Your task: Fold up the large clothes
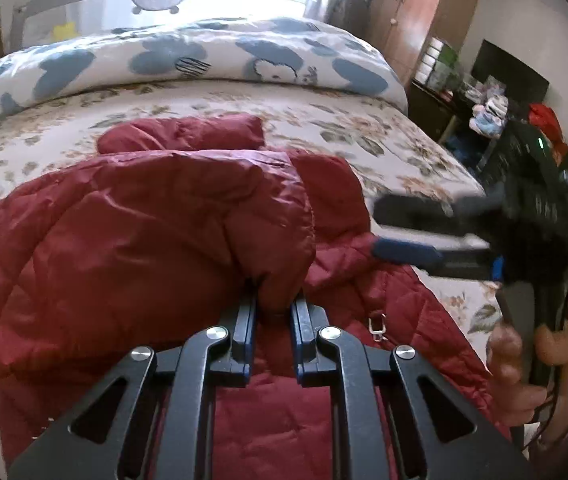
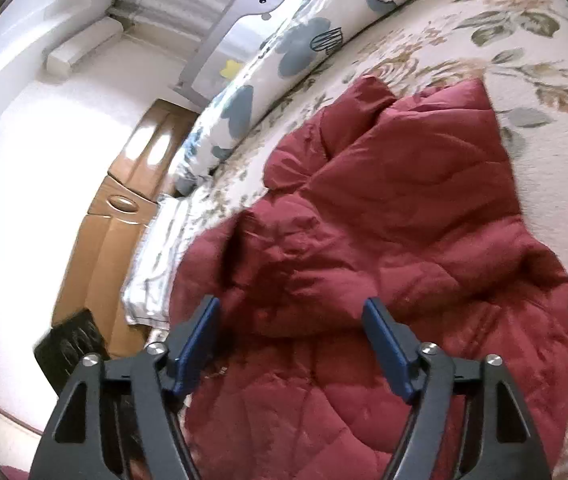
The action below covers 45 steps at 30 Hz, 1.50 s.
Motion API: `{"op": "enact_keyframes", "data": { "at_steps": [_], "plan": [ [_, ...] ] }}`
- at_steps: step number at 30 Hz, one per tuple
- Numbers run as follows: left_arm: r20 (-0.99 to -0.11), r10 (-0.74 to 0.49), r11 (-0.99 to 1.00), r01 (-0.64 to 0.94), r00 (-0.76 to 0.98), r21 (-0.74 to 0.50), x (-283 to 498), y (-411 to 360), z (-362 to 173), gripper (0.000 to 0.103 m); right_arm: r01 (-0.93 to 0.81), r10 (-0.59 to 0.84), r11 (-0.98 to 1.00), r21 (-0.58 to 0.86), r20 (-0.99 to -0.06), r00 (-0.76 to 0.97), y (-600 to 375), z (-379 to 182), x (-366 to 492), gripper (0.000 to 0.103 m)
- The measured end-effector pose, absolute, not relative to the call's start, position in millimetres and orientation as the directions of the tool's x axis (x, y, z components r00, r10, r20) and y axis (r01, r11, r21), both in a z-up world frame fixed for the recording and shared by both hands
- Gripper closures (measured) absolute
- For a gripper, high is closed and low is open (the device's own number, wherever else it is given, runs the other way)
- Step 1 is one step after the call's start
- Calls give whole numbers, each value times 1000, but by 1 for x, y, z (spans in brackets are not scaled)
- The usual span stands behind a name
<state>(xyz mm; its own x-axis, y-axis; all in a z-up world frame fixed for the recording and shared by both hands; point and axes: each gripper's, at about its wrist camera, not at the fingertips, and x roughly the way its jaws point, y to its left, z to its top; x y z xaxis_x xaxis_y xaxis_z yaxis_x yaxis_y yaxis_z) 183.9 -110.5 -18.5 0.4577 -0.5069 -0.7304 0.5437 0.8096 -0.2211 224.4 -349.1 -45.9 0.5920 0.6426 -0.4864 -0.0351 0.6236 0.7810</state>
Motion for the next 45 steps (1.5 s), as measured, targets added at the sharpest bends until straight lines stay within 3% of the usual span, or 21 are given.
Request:
{"op": "enact_keyframes", "data": {
  "at_steps": [8,9,12,15,17,18,34,36,45],
  "plan": [
    [-749,-513,796,559,418,-233,180,-127,-30,91,-42,721,535,844,-430,544,-338,-66,259,27],
    [-753,-511,798,555,414,-237,181,-127,-32,91,-46,731,524,851,-421,537,-335,-68,264,33],
    [-765,-504,804,542,401,-245,185,-127,-37,90,-44,738,529,847,-435,516,-326,-74,274,78],
    [-773,-526,792,536,355,-293,187,-119,-40,79,-61,720,569,820,-461,518,-320,-71,277,90],
    [-774,-534,785,538,340,-306,184,-114,-40,64,-68,696,602,796,-481,532,-319,-66,276,92],
    [-772,-533,787,536,345,-305,182,-110,-39,63,-67,689,607,792,-482,542,-321,-64,275,92],
    [-744,-458,878,380,487,-292,217,-11,-7,63,94,417,771,630,-610,673,-399,-55,241,98],
    [-749,-437,891,350,498,-287,230,-4,-7,63,126,372,794,594,-640,672,-406,-58,237,103],
    [-782,-370,926,269,502,-265,283,2,-26,63,156,282,861,485,-709,646,-398,-67,238,103]
  ]
}}
